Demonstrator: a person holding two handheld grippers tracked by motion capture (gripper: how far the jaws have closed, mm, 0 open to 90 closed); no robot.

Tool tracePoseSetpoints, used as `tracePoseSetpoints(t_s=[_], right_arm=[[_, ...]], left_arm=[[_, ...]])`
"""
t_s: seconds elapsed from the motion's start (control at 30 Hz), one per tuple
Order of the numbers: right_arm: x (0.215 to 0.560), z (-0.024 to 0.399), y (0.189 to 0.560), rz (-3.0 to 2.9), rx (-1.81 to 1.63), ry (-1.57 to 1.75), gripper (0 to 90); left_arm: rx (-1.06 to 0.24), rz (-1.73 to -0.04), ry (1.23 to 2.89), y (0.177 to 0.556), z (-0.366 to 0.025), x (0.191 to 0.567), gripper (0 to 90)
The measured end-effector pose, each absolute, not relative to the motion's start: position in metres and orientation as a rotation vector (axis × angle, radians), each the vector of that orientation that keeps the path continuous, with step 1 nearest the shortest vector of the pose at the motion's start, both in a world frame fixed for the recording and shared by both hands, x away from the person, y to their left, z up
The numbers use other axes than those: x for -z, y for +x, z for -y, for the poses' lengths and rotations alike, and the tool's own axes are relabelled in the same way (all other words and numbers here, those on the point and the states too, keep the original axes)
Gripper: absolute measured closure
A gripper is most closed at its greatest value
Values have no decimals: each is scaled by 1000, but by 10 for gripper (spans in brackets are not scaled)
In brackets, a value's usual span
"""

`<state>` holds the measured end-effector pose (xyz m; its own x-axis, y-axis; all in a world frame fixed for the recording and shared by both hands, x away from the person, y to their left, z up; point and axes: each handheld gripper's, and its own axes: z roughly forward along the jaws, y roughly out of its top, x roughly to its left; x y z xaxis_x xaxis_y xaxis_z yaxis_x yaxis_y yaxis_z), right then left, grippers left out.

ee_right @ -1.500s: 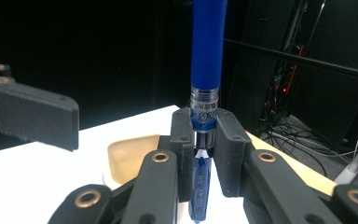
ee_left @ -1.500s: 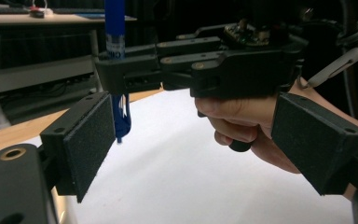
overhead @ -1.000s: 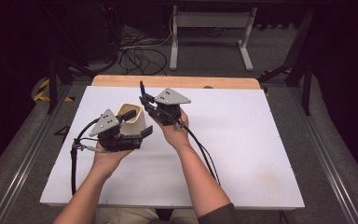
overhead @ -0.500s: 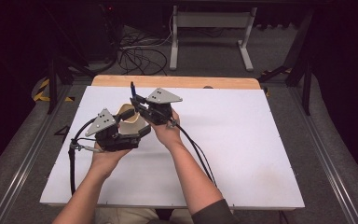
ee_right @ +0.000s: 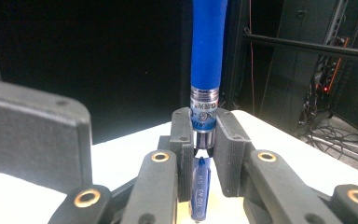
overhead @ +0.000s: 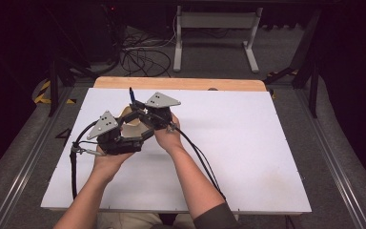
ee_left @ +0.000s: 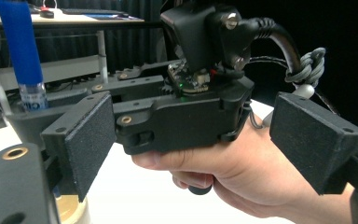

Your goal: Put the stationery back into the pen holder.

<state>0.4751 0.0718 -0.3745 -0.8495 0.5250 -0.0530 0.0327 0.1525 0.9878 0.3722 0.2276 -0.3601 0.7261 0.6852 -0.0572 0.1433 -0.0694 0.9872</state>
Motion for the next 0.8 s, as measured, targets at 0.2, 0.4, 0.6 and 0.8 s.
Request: tracePoseSetpoints(t_s=[0.2,0.4,0.6,0.8], right_arm=[[378,-74,475,-2070,-1729,534,791],[383,-76,477,-2086,-1721,554,791],[388,-77,478,-2105,-1709,562,789],[394,-77,480,-2120,-1695,580,790]], left_arm=[[-510,-686,1600,371,-228,359,154],[-511,-684,1593,371,-229,358,154],[-509,-687,1592,371,-229,359,154],[-511,-688,1592,371,-229,359,153]])
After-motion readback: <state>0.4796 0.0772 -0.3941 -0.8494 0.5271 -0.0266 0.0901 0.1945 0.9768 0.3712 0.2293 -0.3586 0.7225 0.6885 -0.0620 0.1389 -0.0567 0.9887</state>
